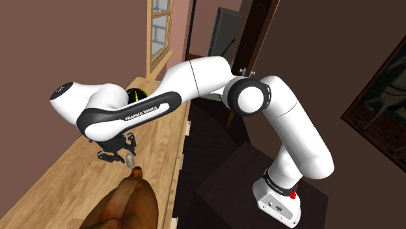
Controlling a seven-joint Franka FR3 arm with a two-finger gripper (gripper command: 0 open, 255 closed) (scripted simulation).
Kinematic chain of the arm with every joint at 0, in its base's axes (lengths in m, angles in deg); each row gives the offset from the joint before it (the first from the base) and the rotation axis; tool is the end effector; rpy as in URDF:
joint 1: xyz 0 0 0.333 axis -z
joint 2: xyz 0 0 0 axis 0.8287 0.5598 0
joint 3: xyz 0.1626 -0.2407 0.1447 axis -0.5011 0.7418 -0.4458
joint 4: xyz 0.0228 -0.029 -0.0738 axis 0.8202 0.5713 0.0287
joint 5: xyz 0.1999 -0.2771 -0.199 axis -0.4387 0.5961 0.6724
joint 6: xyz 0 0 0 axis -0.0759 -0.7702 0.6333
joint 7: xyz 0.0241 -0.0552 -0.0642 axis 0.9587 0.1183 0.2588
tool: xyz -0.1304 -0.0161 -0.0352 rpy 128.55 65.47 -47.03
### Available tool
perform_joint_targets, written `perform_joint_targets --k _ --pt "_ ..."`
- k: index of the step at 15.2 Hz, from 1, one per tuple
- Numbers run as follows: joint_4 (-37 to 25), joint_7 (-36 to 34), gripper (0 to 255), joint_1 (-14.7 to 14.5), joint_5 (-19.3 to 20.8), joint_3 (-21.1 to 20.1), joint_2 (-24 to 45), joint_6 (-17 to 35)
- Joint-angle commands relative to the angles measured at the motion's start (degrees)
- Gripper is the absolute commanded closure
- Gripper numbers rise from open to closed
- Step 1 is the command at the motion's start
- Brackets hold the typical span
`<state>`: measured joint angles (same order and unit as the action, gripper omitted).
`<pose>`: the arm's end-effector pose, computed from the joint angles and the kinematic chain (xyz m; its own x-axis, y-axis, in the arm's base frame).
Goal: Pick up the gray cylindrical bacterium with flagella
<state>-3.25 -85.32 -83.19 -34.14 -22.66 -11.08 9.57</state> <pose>0.5422 0.4625 0.2260 0.9720 -0.2140 -0.0974 -0.1563 -0.8977 0.4119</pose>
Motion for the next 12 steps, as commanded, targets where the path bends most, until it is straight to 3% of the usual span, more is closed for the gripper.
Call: perform_joint_targets --k 1,12 --pt "0.1 0.0 255 0.0 0.0 0.1 0.1 -0.1" --pt "-2.4 1.1 255 -0.2 -0.9 -0.6 -3.0 -5.3"
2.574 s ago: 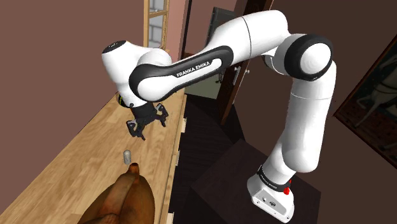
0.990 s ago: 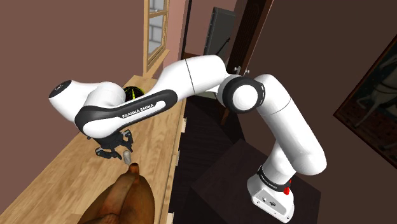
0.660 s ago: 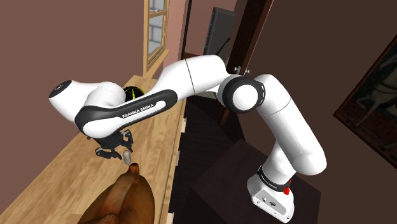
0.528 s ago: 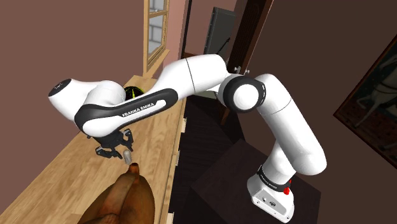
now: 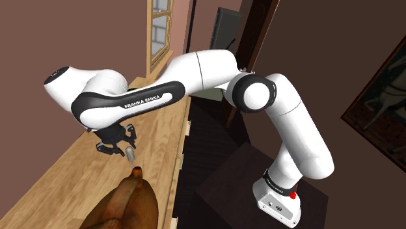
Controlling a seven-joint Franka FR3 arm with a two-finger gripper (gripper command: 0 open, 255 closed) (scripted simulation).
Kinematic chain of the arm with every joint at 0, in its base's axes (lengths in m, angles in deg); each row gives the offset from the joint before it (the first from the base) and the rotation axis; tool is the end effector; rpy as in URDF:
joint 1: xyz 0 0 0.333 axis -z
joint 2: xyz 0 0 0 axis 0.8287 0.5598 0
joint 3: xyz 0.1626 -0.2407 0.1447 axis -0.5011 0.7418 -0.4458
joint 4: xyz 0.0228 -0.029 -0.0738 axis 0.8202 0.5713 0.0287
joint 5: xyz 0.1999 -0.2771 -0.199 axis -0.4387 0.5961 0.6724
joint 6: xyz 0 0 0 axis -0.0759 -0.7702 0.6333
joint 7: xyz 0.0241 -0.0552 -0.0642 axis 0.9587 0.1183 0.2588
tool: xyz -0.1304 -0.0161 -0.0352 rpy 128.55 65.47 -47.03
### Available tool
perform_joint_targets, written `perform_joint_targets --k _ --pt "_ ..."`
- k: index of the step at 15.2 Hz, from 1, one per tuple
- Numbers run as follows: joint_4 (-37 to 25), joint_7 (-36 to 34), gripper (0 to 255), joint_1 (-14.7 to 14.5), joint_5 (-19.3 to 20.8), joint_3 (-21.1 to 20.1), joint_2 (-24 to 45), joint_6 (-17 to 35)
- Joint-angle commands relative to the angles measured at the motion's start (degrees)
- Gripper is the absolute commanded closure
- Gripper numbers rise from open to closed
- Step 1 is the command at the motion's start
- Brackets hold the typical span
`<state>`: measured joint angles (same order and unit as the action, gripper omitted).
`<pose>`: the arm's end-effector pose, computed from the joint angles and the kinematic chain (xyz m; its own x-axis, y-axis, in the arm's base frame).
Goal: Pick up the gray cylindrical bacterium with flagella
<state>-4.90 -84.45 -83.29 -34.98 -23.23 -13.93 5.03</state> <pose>0.5402 0.4618 0.2709 0.9715 -0.2150 -0.0994 -0.1557 -0.8960 0.4158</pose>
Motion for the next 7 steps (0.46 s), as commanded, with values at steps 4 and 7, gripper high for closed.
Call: perform_joint_targets --k 4,7 --pt "-2.4 0.8 255 -0.3 -0.3 -0.2 -1.0 -3.1" --pt "-2.9 1.0 255 -0.4 -0.4 -0.2 -1.2 -3.8"
